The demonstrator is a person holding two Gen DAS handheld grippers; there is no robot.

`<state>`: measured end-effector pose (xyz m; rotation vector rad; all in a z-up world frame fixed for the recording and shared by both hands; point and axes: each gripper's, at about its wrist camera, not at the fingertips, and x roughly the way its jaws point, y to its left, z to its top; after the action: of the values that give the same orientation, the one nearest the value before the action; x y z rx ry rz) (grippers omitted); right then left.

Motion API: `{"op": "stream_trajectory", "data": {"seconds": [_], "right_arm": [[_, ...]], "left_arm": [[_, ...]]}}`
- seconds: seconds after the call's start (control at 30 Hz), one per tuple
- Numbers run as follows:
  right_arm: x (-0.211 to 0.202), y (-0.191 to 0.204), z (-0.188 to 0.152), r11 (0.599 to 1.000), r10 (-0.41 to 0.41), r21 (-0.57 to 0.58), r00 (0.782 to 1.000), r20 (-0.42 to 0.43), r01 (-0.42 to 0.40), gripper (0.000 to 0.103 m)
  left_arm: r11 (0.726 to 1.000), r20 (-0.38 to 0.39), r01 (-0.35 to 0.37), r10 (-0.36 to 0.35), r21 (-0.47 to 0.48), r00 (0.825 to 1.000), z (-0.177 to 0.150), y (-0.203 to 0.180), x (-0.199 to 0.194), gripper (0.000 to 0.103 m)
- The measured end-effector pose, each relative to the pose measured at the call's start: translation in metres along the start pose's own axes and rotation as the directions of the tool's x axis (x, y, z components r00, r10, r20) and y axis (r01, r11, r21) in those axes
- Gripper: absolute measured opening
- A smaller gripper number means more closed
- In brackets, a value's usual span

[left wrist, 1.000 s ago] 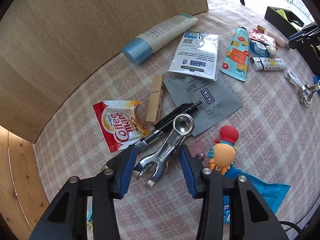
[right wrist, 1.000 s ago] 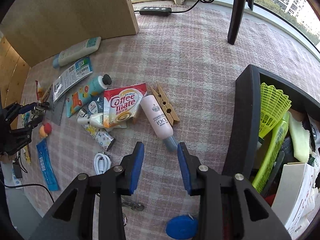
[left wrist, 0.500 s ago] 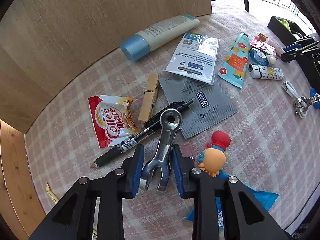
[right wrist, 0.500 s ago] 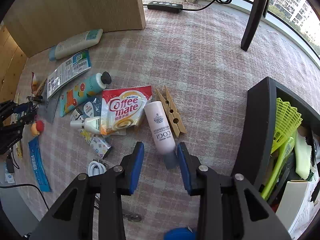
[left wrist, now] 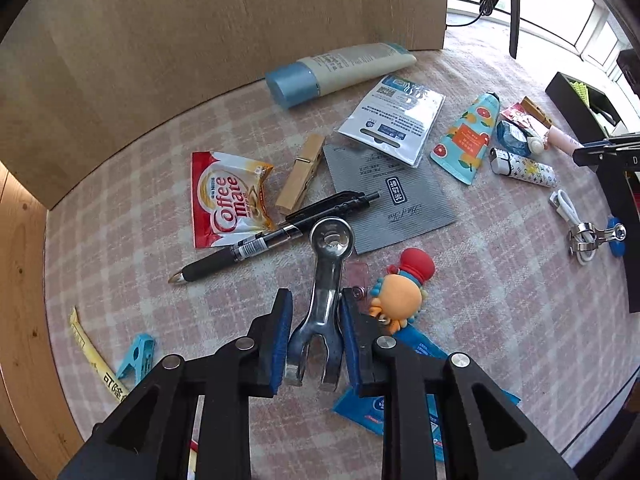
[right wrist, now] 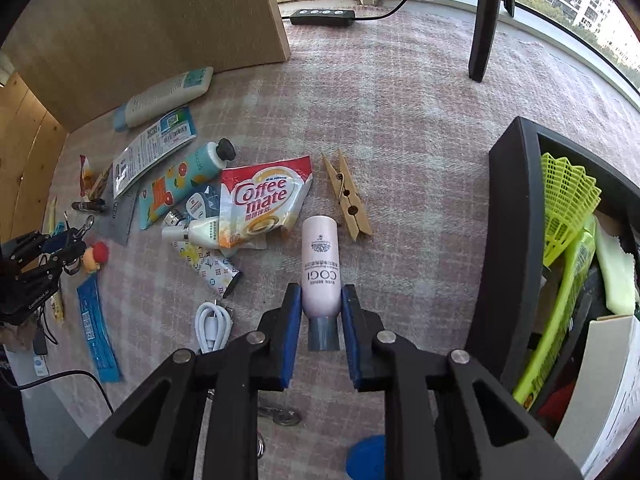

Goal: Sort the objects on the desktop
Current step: 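Grasp the silver metal clip with the left gripper while right grasps the pink COGI bottle, then carry the clip and pink bottle over the black tray and open both grippers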

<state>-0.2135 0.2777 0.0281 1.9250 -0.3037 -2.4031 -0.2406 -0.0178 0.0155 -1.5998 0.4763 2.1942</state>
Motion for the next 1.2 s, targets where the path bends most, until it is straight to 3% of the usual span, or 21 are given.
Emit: {"op": "stream_trajectory", "data": {"seconds": [0.17, 0.33, 0.47, 0.77, 1.2], "right_arm": [[-0.021, -0.013, -0.019, 1.000, 0.011, 0.016, 0.999, 0.036, -0.011, 0.020], [-0.038, 0.000, -0.029, 1.000, 0.002, 0.012, 0.996, 0.090, -0.003, 0.019], [-0.053, 0.003, -0.031, 1.000, 0.001, 0.003, 0.992, 0.124, -0.001, 0.019], [-0.090, -0.016, -0.048, 0.999, -0.030, 0.029, 0.981, 0.191, 0.025, 0.019], [-0.150, -0.130, -0.076, 0.980, -0.114, 0.188, 0.961, 0.250, 0.067, 0.019]], "left_arm": [[0.999, 0.030, -0.012, 0.013, -0.037, 0.999, -0.018, -0.003, -0.021, 0.022], [0.998, 0.056, -0.026, 0.029, -0.053, 0.998, -0.039, -0.006, -0.048, 0.022], [0.999, 0.087, -0.016, 0.019, -0.033, 0.996, -0.028, -0.015, -0.061, 0.022], [0.999, 0.141, 0.032, -0.038, 0.042, 0.989, 0.009, -0.074, -0.079, 0.022], [0.984, 0.194, 0.110, -0.137, 0.143, 0.971, 0.084, -0.223, -0.105, 0.022]]}}
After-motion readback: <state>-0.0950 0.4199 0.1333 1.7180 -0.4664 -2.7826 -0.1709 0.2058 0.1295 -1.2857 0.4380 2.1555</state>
